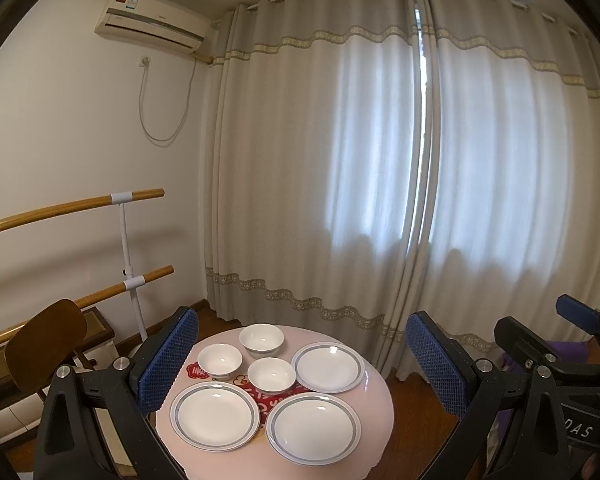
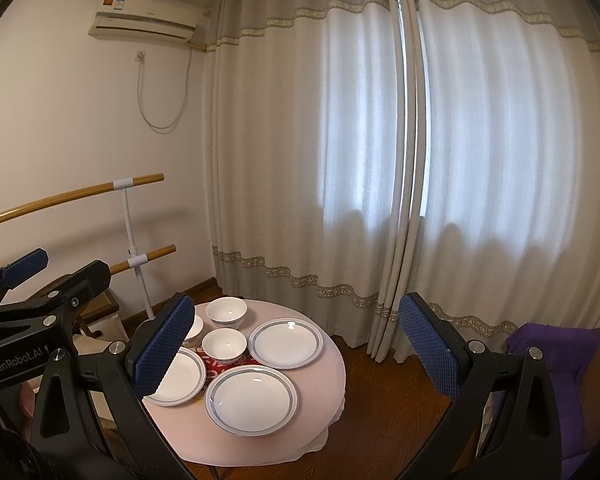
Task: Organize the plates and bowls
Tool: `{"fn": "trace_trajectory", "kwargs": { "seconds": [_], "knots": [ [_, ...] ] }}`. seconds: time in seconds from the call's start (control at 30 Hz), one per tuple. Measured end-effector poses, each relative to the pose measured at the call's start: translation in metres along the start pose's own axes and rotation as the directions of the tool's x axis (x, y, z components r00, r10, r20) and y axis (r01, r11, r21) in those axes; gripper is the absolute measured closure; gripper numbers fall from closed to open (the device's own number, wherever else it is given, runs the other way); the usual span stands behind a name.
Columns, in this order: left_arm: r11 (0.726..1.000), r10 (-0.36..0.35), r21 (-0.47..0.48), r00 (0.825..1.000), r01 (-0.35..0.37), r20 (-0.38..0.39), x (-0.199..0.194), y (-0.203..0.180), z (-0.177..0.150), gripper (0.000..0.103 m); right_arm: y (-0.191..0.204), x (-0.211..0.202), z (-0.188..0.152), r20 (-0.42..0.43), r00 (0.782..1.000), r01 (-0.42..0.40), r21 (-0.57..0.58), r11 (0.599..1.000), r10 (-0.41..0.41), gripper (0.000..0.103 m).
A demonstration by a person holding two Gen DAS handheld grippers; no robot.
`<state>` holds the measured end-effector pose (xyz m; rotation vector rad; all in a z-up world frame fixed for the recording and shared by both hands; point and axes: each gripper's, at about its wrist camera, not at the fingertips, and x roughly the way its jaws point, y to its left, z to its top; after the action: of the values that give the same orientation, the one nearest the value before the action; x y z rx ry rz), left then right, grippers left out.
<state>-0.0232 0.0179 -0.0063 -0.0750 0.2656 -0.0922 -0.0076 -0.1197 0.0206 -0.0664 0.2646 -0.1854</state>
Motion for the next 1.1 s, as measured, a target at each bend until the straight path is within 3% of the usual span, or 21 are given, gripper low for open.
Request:
{"fn": "trace_trajectory", "kwargs": {
  "seconds": [0.57, 1.1],
  "knots": [
    [1.000, -0.009, 0.011, 1.000, 0.009, 0.002, 0.002, 0.005, -0.006, 0.001, -0.002, -0.004, -0.002, 0.014, 0.999, 0.034, 0.012, 0.999, -0.035, 0.000],
    [0.999, -0.020, 0.025, 1.000, 0.020, 0.004, 0.013, 0.015, -0.003, 0.001, 0.008, 0.001, 0.002, 0.047, 0.999, 0.018, 0.017, 1.000, -0.018, 0.000]
  ]
}}
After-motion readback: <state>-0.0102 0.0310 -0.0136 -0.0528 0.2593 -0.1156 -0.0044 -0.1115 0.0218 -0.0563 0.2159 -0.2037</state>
